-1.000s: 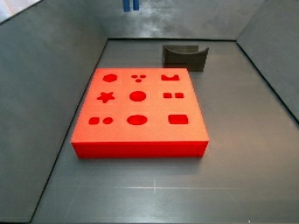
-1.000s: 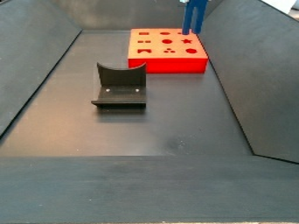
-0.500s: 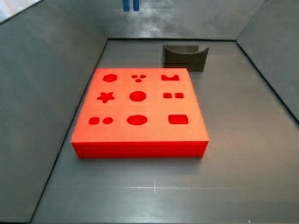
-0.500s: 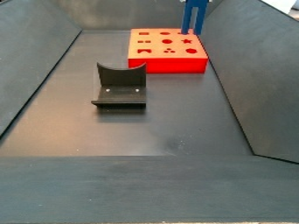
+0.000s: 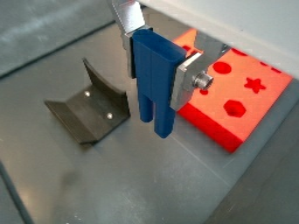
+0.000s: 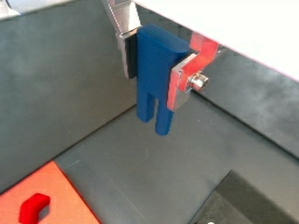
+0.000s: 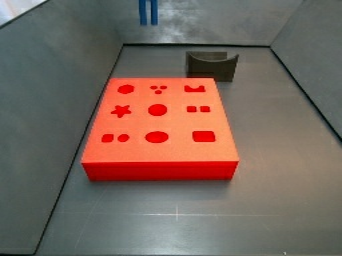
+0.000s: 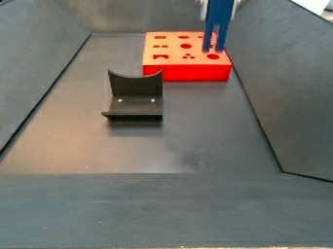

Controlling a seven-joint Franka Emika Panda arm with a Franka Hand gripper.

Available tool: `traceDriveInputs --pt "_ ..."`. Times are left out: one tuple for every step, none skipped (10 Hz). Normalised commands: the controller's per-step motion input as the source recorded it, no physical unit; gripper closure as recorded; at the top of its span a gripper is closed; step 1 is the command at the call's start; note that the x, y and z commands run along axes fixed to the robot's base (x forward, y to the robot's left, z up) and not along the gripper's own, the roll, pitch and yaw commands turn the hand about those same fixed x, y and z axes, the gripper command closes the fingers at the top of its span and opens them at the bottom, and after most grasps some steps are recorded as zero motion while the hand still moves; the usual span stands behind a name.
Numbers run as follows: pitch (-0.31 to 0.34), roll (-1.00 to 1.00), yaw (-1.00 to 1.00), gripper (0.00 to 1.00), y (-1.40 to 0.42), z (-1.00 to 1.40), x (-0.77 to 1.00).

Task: Pick up the square-circle object. Move up. Rotate the square-circle object. Place the square-circle object on the fixture. Regrasp the square-circle object. Move to above the board. Insert the square-circle object.
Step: Rotate the square-circle object.

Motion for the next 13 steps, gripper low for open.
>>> traceDriveInputs --pt "-0.024 -0.16 -0.07 1.00 0.01 -1.00 0.02" --pt "-0.033 -0.16 -0.06 1.00 0.01 -1.00 0.02" --pt "-0.033 -0.16 -0.05 1.00 0.01 -1.00 0.02" --pt "-0.030 -0.16 -0.05 1.00 0.01 -1.00 0.03" --pt "-0.028 -0.16 -0.04 1.00 0.02 -1.00 0.03" --pt "-0.028 -0.17 -0.04 1.00 0.02 -1.00 0.03" --pt "-0.036 -0.17 -0.04 1.00 0.02 -1.00 0.03" --pt "-0.038 -0.17 -0.03 1.00 0.02 -0.90 0.03" --pt "-0.039 -0.18 -0.03 1.00 0.02 -0.70 0.03" --pt "-0.036 -0.18 -0.02 1.00 0.01 -0.60 0.03" --pt "-0.030 -0.18 -0.02 1.00 0.01 -0.40 0.03" --pt "-0.025 -0.19 -0.01 1.00 0.01 -0.21 0.04" --pt "-0.003 -0.19 -0.01 0.00 0.00 0.00 0.00"
